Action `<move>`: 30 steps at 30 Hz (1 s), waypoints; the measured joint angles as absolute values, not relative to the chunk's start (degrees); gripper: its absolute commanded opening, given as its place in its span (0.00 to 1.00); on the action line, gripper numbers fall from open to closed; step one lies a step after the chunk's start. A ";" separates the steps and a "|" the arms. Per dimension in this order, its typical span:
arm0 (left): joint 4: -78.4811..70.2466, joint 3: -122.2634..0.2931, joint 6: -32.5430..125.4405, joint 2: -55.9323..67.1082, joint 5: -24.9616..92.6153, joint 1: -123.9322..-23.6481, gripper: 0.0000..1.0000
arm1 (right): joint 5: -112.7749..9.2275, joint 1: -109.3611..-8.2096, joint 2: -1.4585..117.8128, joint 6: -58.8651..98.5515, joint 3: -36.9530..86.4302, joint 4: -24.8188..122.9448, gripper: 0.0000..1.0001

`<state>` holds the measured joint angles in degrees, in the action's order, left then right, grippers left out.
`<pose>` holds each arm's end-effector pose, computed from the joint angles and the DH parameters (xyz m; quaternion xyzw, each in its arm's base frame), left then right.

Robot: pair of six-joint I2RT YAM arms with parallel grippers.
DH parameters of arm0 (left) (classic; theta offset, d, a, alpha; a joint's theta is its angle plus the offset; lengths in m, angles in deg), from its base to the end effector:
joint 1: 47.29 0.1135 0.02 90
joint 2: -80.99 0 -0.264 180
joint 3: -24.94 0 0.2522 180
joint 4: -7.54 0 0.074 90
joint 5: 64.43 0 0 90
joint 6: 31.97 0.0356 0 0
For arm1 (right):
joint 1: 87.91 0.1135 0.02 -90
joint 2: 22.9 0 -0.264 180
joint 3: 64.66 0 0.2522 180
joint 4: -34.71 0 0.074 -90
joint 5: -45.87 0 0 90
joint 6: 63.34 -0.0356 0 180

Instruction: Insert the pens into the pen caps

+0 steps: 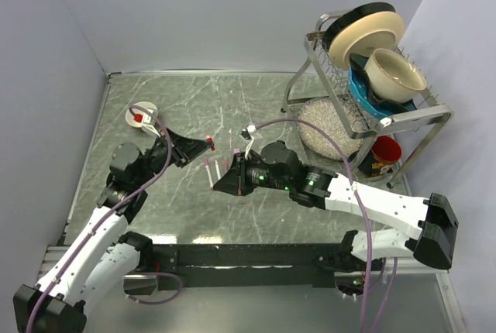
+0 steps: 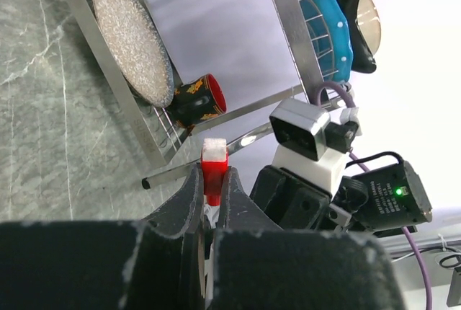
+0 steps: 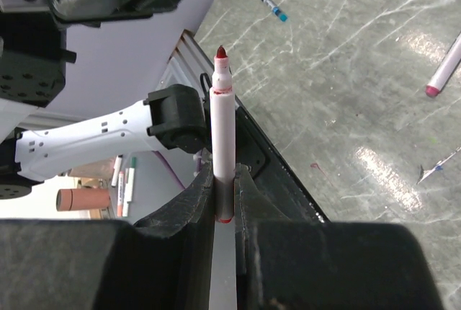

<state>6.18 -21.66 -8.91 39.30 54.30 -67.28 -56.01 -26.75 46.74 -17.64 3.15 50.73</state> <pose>0.1625 -0.0773 0.3172 -0.0985 0.6806 -0.6089 0.3954 0.1305 0.2522 0.3196 -0.1781 0.7863 0.5167 0.2881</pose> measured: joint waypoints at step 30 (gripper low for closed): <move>5.07 -20.87 -7.58 41.01 55.74 -68.13 0.01 | -54.26 -26.66 47.88 -18.07 4.19 51.30 0.00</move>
